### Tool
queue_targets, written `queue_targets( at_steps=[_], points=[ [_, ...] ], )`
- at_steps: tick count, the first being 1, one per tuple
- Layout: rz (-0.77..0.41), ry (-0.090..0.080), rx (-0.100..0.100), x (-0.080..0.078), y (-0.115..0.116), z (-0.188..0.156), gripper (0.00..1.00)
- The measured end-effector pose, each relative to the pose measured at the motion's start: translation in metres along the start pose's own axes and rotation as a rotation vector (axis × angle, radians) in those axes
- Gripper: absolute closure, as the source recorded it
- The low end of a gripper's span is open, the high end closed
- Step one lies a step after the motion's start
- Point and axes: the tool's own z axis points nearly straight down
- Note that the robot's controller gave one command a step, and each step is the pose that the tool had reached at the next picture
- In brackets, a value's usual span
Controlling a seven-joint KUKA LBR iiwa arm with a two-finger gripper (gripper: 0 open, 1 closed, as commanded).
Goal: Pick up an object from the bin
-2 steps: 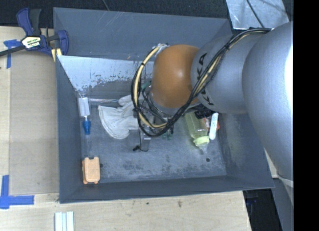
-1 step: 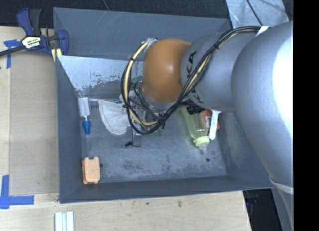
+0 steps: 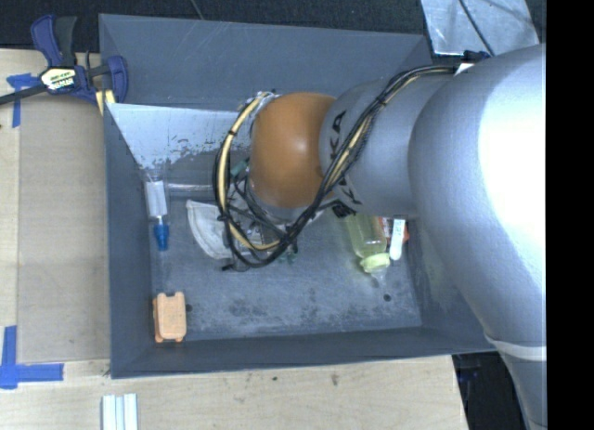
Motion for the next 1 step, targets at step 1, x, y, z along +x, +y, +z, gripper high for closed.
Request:
queue_targets(
  at_steps=[1],
  points=[
    [0.000, 0.000, 0.000, 0.0000, 0.0000, 0.0000, 1.00]
  ],
)
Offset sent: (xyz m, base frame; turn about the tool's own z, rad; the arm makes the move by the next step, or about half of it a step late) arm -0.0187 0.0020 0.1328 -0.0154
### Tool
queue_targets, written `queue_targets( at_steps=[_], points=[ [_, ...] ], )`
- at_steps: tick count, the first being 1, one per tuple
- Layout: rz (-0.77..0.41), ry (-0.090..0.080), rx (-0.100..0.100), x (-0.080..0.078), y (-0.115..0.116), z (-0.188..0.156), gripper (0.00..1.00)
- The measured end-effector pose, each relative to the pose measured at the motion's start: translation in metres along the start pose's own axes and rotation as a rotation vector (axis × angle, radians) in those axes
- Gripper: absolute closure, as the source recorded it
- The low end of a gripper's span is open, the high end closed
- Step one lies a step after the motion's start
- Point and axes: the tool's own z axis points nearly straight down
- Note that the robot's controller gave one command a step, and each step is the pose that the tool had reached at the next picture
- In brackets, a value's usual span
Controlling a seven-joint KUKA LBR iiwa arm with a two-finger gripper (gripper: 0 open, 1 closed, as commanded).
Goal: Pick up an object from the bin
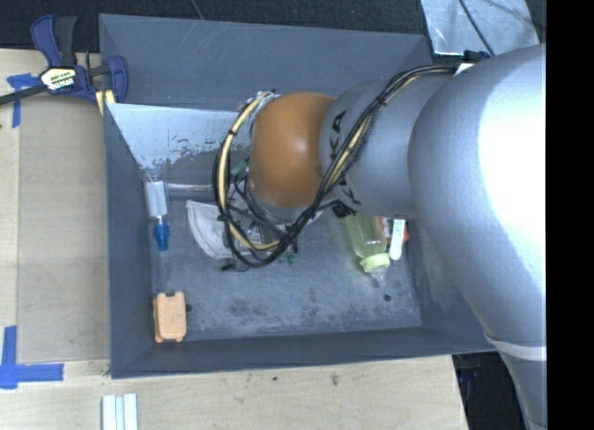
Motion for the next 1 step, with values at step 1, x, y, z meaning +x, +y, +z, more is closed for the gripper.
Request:
queue_targets(
  at_steps=[1],
  points=[
    [-0.013, 0.002, 0.002, 0.0166, 0.0027, -0.1335, 1.00]
  ],
)
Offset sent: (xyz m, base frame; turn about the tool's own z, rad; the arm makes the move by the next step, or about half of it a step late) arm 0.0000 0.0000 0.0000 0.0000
